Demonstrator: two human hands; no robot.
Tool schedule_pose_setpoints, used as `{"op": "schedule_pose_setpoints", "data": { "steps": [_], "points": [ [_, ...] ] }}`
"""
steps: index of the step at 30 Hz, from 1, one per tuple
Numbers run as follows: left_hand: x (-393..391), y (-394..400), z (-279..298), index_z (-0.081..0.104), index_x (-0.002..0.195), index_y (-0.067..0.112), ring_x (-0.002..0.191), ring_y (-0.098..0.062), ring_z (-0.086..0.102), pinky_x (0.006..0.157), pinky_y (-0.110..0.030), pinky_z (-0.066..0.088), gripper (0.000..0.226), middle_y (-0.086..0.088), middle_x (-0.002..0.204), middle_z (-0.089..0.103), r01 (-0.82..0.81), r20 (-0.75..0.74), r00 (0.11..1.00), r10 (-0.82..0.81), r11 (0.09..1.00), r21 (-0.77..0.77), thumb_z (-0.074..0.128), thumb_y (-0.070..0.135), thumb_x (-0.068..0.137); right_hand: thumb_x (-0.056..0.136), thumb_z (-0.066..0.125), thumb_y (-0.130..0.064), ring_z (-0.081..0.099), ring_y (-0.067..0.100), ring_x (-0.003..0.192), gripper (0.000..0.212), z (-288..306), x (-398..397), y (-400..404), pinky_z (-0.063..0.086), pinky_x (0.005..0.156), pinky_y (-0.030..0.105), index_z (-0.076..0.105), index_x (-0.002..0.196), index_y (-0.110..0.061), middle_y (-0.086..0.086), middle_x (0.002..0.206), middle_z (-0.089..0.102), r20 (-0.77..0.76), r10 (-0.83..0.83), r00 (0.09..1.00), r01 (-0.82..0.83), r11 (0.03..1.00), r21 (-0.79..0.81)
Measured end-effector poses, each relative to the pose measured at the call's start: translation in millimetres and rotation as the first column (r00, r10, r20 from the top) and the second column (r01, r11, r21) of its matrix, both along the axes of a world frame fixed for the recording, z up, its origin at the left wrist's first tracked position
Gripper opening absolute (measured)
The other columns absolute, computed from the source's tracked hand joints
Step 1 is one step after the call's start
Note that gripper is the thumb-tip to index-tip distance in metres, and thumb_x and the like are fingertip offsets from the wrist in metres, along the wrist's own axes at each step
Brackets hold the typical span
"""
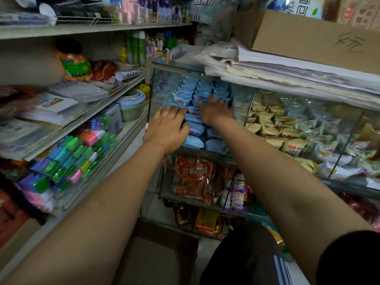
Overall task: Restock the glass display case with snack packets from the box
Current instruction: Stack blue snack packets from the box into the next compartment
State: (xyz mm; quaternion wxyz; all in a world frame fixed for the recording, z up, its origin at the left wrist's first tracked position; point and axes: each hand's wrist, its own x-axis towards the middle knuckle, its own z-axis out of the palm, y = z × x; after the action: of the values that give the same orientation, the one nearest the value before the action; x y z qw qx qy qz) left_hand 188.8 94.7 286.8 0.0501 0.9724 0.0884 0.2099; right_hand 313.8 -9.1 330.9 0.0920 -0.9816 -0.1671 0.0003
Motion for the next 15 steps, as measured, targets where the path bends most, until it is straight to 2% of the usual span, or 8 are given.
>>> {"op": "schedule_pose_setpoints", "data": {
  "steps": [4,6,9,11,13,15],
  "points": [
    [2,1,-3,0.029,0.150,0.020,0.141,-0.023,0.024,0.117,-0.041,0.011,0.058,-0.006,0.152,0.037,-0.010,0.024,1.000,0.010,1.000,0.018,0.034,0.038,0.095,0.094,0.011,-0.066,0.016,0.036,0.146,0.080,-7,17,10,0.009,0.117,0.052,0.002,0.155,-0.016,0.015,0.160,0.015,-0.059,-0.044,0.997,0.041,0.998,-0.049],
    [3,1,-5,0.029,0.150,0.020,0.141,-0.023,0.026,0.116,-0.040,0.011,0.058,-0.006,0.151,0.038,-0.010,0.036,0.999,0.009,1.000,0.024,0.035,0.037,0.096,0.094,0.013,-0.066,0.018,0.037,0.145,0.080,-2,18,17,0.008,0.116,0.053,0.001,0.155,-0.015,0.017,0.159,0.017,-0.050,-0.071,0.996,0.070,0.997,-0.009],
    [3,0,-6,0.029,0.150,0.019,0.141,-0.023,0.026,0.116,-0.041,0.013,0.063,-0.005,0.150,0.040,-0.015,0.033,0.999,0.014,0.999,0.033,0.027,0.041,0.092,0.095,0.016,-0.064,0.015,0.038,0.145,0.080,7,27,25,0.008,0.118,0.050,-0.005,0.154,-0.014,0.018,0.159,0.013,-0.030,-0.085,0.996,0.087,0.994,0.073],
    [4,1,-7,0.029,0.150,0.019,0.142,-0.023,0.025,0.116,-0.041,0.014,0.067,-0.004,0.150,0.040,-0.016,0.031,0.999,0.015,0.999,0.031,0.022,0.043,0.088,0.094,0.018,-0.066,0.020,0.038,0.144,0.081,6,36,32,0.014,0.118,0.049,-0.006,0.154,-0.016,0.018,0.158,0.016,-0.070,-0.081,0.994,0.087,0.993,0.084],
    [4,2,-7,0.029,0.150,0.019,0.142,-0.023,0.025,0.117,-0.041,0.014,0.067,-0.005,0.150,0.041,-0.014,0.037,0.999,0.013,1.000,0.027,0.020,0.043,0.088,0.095,0.023,-0.061,0.029,0.039,0.140,0.077,-1,48,36,0.023,0.116,0.050,0.006,0.154,-0.015,0.018,0.156,0.024,-0.113,-0.067,0.991,0.075,0.995,0.063],
    [4,2,-8,0.030,0.149,0.019,0.142,-0.023,0.025,0.117,-0.042,0.014,0.066,-0.005,0.149,0.042,-0.012,0.052,0.999,0.010,1.000,0.021,0.021,0.043,0.088,0.100,0.035,-0.036,0.039,0.037,0.134,0.057,1,56,38,0.033,0.110,0.046,0.028,0.149,-0.008,0.018,0.152,0.032,-0.103,-0.030,0.994,0.037,0.997,0.067]
  ]
}}
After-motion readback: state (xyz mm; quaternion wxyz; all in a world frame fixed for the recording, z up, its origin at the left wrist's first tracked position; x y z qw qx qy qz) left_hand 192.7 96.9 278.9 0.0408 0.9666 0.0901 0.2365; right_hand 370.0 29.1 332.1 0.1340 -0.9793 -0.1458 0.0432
